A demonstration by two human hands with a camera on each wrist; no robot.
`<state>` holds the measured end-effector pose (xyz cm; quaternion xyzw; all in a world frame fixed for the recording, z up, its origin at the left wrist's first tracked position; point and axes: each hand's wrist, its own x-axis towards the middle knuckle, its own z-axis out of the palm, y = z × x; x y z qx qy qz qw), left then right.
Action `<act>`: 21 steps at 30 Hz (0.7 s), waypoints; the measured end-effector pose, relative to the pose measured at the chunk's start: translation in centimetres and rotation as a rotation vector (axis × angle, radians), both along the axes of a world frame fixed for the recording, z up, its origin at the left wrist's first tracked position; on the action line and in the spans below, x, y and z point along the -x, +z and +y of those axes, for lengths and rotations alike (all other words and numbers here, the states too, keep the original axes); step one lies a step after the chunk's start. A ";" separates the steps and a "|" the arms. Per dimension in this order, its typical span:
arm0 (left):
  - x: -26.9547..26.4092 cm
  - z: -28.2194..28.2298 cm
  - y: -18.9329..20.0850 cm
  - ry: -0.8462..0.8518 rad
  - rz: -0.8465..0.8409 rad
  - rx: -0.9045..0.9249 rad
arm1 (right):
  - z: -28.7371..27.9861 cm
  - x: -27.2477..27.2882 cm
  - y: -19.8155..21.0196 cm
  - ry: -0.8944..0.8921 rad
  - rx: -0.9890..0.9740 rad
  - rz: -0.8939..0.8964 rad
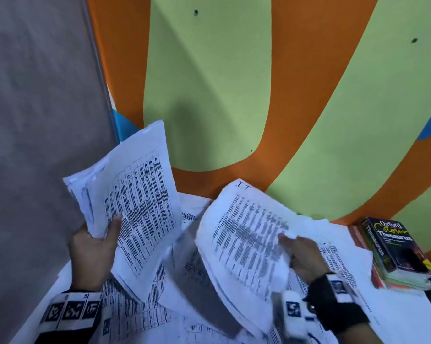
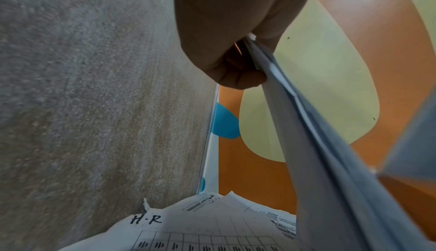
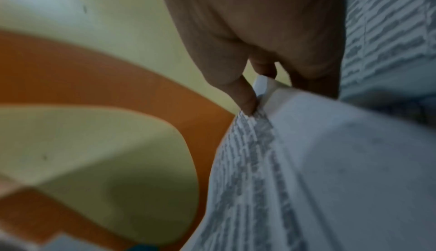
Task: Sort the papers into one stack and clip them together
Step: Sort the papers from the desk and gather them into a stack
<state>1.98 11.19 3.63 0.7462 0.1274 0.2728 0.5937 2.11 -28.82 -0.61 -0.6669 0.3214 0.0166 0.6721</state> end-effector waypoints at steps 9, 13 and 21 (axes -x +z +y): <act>0.4 0.5 -0.4 0.004 -0.040 -0.080 | 6.8 -3.9 -3.7 0.252 0.836 0.226; 0.3 0.6 -0.7 0.004 -0.044 -0.089 | 7.4 -3.6 -3.3 0.227 0.796 0.059; 0.4 0.4 0.4 -0.044 -0.060 -0.038 | 1.6 0.7 2.2 0.036 0.578 -0.203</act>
